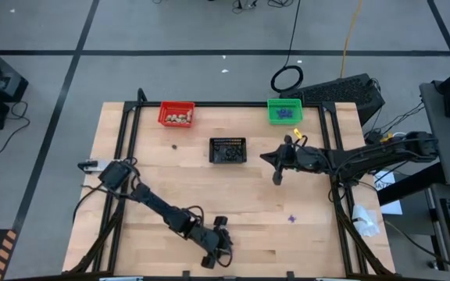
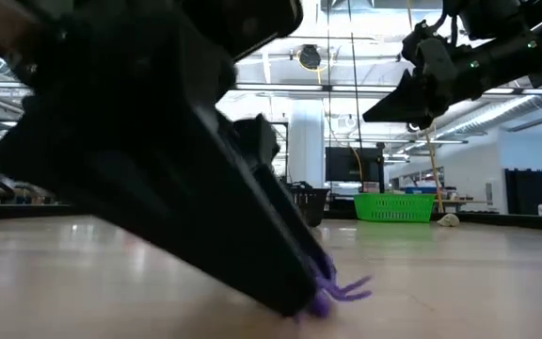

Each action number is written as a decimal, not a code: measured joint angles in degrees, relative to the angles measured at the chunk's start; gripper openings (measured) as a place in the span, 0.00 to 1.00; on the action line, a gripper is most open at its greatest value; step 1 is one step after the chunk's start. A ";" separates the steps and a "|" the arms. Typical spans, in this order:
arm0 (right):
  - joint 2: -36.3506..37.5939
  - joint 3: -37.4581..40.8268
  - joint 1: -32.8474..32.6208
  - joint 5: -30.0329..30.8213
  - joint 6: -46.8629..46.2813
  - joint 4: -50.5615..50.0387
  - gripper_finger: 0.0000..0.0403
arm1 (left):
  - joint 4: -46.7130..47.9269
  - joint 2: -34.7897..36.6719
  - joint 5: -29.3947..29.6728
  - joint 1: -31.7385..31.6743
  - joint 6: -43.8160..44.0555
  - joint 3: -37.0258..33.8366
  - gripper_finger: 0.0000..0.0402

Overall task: Sort Halloween decoration
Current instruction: Put the violet spider toy into the green bin, then put the black skull toy into the black bin

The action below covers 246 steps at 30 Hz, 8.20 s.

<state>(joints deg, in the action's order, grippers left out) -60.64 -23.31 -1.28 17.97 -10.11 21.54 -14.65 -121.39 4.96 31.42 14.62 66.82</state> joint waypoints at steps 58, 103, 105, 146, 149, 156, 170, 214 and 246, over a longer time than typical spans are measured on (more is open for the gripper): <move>14.35 -0.09 13.03 0.01 14.29 -1.50 0.00 | 18.39 22.12 -9.80 -46.95 -10.73 8.04 0.00; 26.14 -0.09 16.02 -0.10 14.23 -4.69 0.00 | 20.21 -23.22 -7.45 -54.77 9.12 57.58 0.00; 26.14 -0.09 16.02 -0.10 13.84 -4.71 0.00 | 20.69 -23.33 -7.46 -54.96 9.15 57.58 0.00; 26.11 -0.09 15.81 -0.25 14.37 -5.45 0.00 | 20.50 -18.69 -23.00 -56.15 -1.77 57.51 0.19; 26.11 -0.09 15.79 -0.25 15.24 -5.58 0.00 | 30.04 -13.23 -24.24 -56.01 -12.07 57.54 0.10; 26.11 -0.09 15.81 -0.27 15.52 -5.63 0.00 | 57.89 -1.55 -18.03 -55.15 -30.81 57.58 0.01; 26.12 -0.09 15.78 -0.32 15.34 -6.85 0.00 | 85.57 2.61 -5.30 -51.65 -34.01 54.13 0.00; 22.03 -0.37 15.92 -7.77 16.81 -5.51 0.00 | 68.12 37.12 -2.20 -56.97 -33.63 -7.13 0.01; 22.03 -0.39 15.92 -7.77 16.79 -5.50 0.00 | 56.96 28.69 4.95 -58.54 -48.03 -18.13 0.44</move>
<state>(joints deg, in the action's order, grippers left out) -38.61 -23.70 14.63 10.20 6.68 16.03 42.30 -92.70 9.91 -27.11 -33.41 48.69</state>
